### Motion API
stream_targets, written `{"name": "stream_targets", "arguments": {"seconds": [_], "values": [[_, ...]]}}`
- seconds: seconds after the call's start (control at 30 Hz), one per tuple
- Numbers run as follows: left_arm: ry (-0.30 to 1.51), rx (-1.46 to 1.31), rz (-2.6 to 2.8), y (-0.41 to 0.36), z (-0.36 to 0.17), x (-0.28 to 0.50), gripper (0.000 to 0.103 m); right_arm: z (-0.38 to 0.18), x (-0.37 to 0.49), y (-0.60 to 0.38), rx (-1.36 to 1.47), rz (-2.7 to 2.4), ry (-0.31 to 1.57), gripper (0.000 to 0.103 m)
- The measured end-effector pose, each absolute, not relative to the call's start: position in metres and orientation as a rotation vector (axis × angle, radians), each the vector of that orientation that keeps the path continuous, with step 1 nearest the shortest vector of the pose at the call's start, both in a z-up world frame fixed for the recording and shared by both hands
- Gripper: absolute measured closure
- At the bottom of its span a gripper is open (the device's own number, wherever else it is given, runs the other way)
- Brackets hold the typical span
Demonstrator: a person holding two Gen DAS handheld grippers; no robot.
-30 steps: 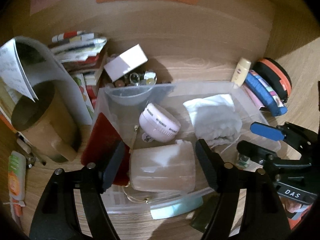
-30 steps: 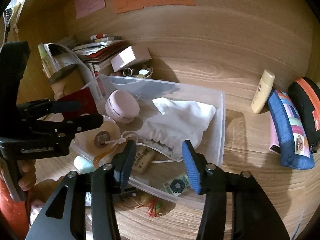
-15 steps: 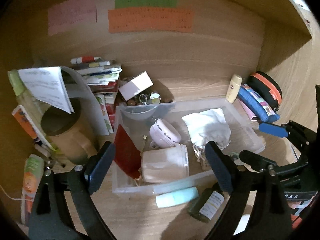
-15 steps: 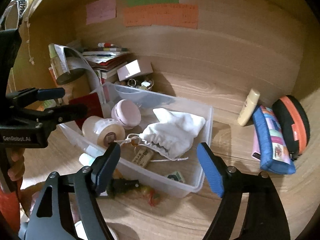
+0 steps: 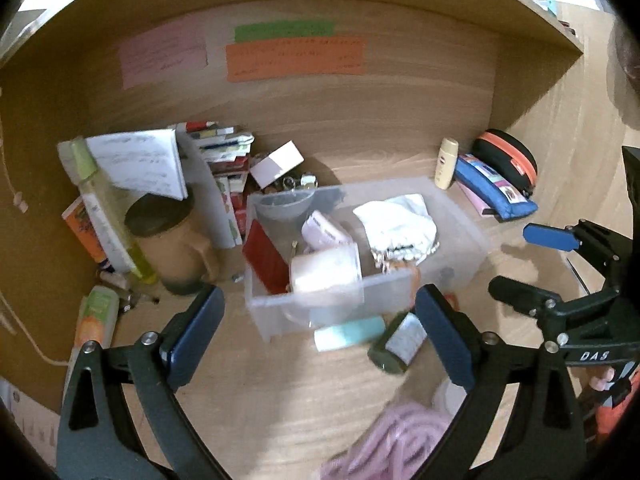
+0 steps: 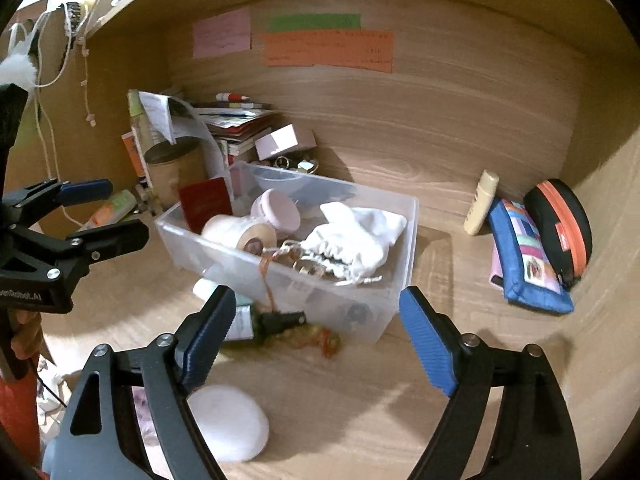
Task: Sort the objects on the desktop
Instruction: 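Move left tool toward pink rope bundle while right tool approaches white round lid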
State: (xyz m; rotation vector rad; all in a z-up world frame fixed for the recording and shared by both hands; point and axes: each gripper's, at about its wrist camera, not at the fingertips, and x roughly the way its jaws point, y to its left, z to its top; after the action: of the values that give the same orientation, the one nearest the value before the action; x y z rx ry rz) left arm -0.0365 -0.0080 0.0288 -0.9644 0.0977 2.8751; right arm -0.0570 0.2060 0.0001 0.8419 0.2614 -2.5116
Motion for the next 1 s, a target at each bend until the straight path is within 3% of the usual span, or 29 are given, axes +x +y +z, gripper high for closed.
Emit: {"name": "stream_targets", "arguments": {"seconds": [1.0], "values": [[0.128, -1.248, 2.703, 0.000, -0.050, 0.054, 0.005, -0.084, 0.005, 0.207, 1.107, -2.294, 0.267, 0.020]]}}
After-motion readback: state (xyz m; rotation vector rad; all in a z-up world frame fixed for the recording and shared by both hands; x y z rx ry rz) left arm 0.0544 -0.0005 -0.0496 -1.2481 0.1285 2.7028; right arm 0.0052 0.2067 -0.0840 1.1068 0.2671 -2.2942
